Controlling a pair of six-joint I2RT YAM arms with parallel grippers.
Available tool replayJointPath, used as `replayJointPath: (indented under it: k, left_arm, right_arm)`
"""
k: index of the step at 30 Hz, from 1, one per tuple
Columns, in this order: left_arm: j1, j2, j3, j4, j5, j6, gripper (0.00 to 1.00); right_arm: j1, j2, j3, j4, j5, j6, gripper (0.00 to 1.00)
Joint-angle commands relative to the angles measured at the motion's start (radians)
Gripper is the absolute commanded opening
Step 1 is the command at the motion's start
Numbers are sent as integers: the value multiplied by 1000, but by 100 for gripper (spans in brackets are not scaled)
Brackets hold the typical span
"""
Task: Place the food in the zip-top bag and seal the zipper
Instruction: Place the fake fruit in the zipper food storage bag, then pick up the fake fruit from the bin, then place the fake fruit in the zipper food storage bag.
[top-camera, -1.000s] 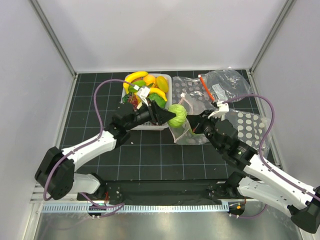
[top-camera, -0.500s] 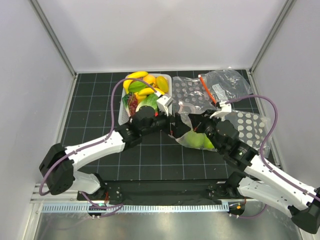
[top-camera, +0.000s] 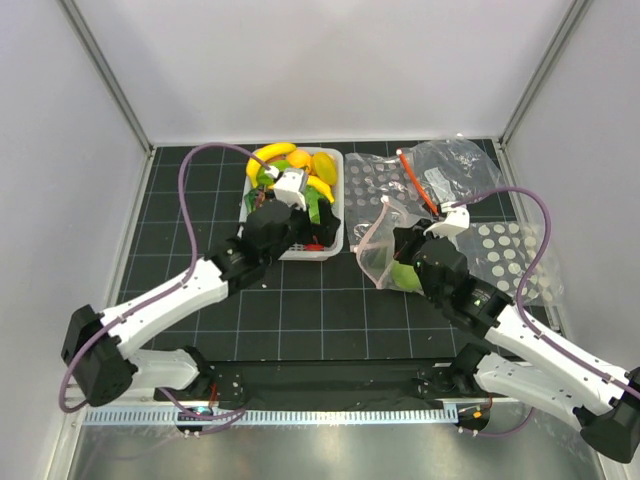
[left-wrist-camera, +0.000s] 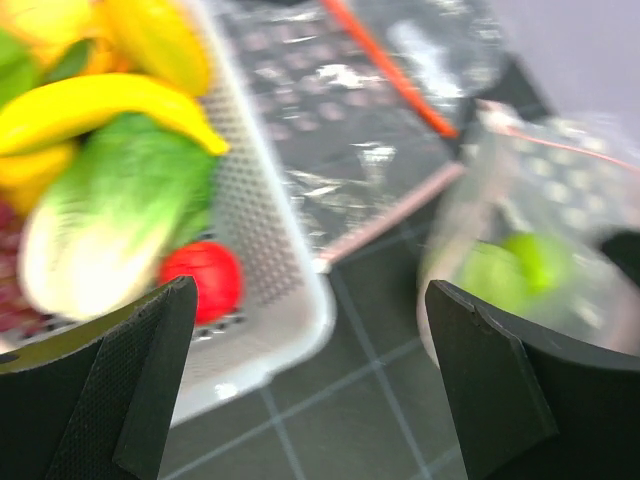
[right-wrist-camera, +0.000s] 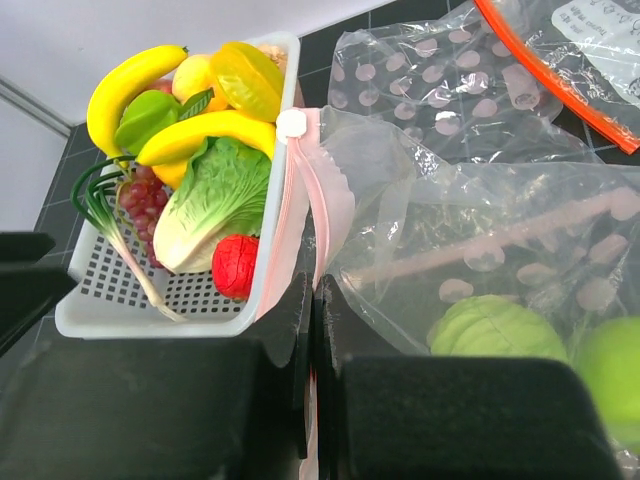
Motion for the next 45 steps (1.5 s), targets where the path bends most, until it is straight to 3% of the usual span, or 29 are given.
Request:
replayJointPath:
  k: [1,6,13,20,22,23,29,34,40,45]
  left_arm:
    - [78,93,68,-121,-89,7,100]
    - [151,269,182,-245,-50,13,100]
    - [166,571,384,-464,42,21,100]
    - [171,708,489,-578,20,10,100]
    - [172,726,505,-584,27,12,89]
    - [172,723,509,-582,27,10,79]
    - [171,549,377,-458,10,6,61]
    - [171,282,204,-251,40,-17,57]
    - [171,9,-28,11,216,-31,54]
    - [166,-62,-142,289,495,-94,54]
  right_arm:
    - [3,1,43,15,54,5,1]
    - [3,0,44,13,54,1,1]
    - [2,0,44,15,51,-2,1]
    - [2,6,43,15,45,-1,1]
    - [2,6,43,15,43,-1,1]
    - [0,6,43,16,42,-1,1]
    - [2,0,40,19,42,-2,1]
    - [2,17,46,19,23,-1,1]
    - [2,58,54,39,-40,-10,1]
    - [2,81,48,96,-152,-30,1]
